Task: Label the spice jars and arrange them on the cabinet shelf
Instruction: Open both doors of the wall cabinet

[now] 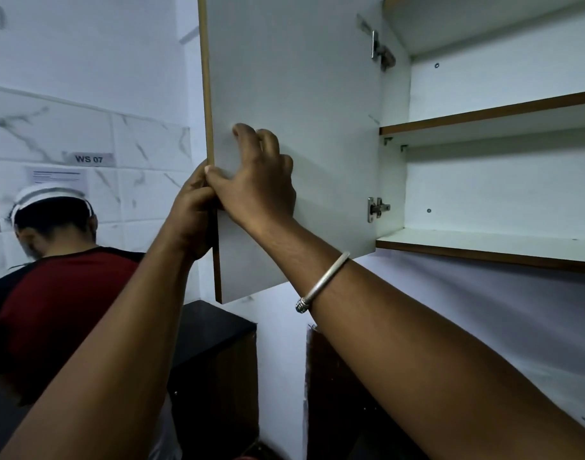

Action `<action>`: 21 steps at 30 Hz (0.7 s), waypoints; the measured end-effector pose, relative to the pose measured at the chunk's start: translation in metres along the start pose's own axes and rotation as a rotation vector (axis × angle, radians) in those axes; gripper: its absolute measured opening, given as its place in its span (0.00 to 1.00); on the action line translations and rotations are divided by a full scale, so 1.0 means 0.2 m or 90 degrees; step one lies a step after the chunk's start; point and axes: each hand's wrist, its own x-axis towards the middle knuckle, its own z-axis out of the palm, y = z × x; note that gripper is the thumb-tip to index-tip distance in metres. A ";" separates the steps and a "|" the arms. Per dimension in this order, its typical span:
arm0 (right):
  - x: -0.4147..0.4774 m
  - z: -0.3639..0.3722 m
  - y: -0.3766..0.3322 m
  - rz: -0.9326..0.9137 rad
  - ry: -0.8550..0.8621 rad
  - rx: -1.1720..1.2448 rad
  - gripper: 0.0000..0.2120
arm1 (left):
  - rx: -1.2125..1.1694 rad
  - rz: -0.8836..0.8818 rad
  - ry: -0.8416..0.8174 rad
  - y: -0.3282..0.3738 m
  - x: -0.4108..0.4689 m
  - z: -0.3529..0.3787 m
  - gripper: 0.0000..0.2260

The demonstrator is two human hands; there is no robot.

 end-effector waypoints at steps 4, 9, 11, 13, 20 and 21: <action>0.00 -0.11 0.08 -0.004 -0.025 0.065 0.31 | 0.107 0.171 0.119 0.05 -0.04 0.12 0.37; -0.11 -0.44 0.31 -0.006 0.065 0.076 0.27 | 0.523 0.452 0.133 0.09 -0.13 0.47 0.38; -0.18 -0.60 0.42 -0.008 0.097 0.046 0.27 | 0.496 0.464 0.059 0.07 -0.17 0.66 0.37; -0.28 -0.75 0.53 -0.003 0.116 0.008 0.27 | 0.363 0.448 -0.040 0.01 -0.23 0.82 0.34; -0.80 -1.08 0.92 0.100 0.089 -0.095 0.25 | 0.100 0.132 -0.225 -0.45 -0.64 1.23 0.33; -0.88 -1.09 0.98 0.137 0.068 -0.107 0.25 | 0.079 0.071 -0.248 -0.51 -0.70 1.26 0.33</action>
